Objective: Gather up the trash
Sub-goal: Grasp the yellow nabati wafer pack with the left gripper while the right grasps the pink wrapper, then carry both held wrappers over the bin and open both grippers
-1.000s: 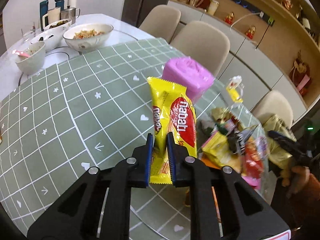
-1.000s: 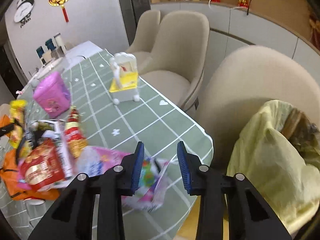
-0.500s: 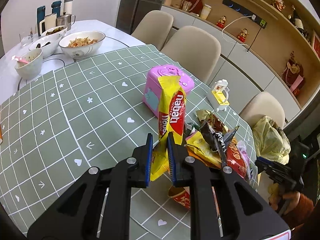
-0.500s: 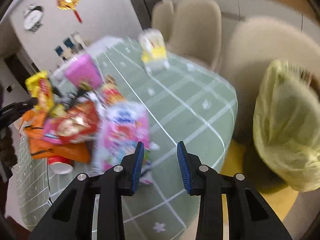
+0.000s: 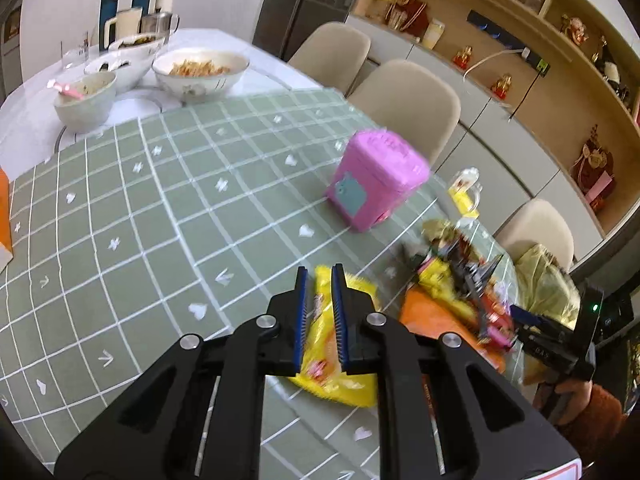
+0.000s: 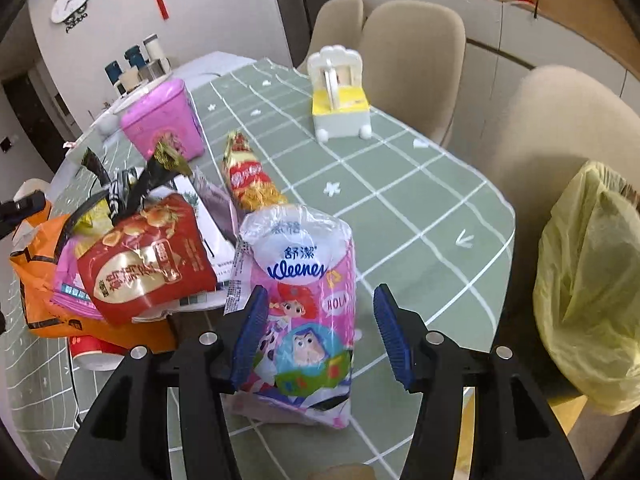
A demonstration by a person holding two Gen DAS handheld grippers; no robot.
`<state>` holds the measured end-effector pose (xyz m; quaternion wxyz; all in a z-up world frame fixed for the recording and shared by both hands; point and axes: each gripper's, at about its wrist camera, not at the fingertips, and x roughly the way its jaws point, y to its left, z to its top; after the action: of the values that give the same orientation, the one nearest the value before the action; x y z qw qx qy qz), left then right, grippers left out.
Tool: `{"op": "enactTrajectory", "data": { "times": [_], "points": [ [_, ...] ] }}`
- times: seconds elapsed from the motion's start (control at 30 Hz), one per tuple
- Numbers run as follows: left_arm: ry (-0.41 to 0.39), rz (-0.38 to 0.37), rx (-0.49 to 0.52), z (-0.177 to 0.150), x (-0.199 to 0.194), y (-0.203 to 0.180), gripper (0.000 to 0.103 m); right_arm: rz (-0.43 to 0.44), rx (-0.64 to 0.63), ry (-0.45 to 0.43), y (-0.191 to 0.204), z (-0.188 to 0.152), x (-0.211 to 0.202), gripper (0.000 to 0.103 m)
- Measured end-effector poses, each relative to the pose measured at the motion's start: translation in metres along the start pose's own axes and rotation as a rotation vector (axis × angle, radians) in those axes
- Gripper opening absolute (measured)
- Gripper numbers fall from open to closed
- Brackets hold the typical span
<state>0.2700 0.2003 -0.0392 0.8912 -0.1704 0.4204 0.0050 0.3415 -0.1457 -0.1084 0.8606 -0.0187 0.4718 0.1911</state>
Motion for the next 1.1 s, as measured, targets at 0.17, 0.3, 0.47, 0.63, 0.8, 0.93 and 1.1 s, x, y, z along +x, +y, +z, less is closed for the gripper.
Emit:
{"op": "enactTrajectory", "data": {
  "times": [0.17,0.3,0.47,0.63,0.8,0.93,1.1],
  "points": [
    [0.069,-0.043,-0.016,-0.021,0.017,0.016,0.029,0.006,-0.022,0.050,0.003,-0.013,0.005,0.050],
    [0.098,-0.049,0.039,-0.037,0.033,0.010,0.037,-0.009,-0.025,0.039,0.005,-0.019,-0.002,0.019],
    [0.144,-0.009,0.040,-0.048,0.053,0.008,0.040,-0.019,-0.015,-0.016,0.007,-0.017,-0.029,0.010],
    [0.125,0.032,0.070,-0.048,0.061,-0.005,0.040,0.000,0.029,-0.044,0.008,-0.014,-0.048,0.010],
    [0.145,0.027,0.099,-0.044,0.065,-0.016,0.015,0.014,0.013,-0.056,0.018,-0.016,-0.063,0.010],
    [0.095,0.026,0.092,-0.037,0.047,-0.018,0.013,0.019,0.009,-0.085,0.025,-0.019,-0.081,0.010],
    [-0.008,0.022,0.075,-0.016,0.004,-0.016,0.013,0.015,-0.011,-0.135,0.033,-0.024,-0.108,0.010]
  ]
}}
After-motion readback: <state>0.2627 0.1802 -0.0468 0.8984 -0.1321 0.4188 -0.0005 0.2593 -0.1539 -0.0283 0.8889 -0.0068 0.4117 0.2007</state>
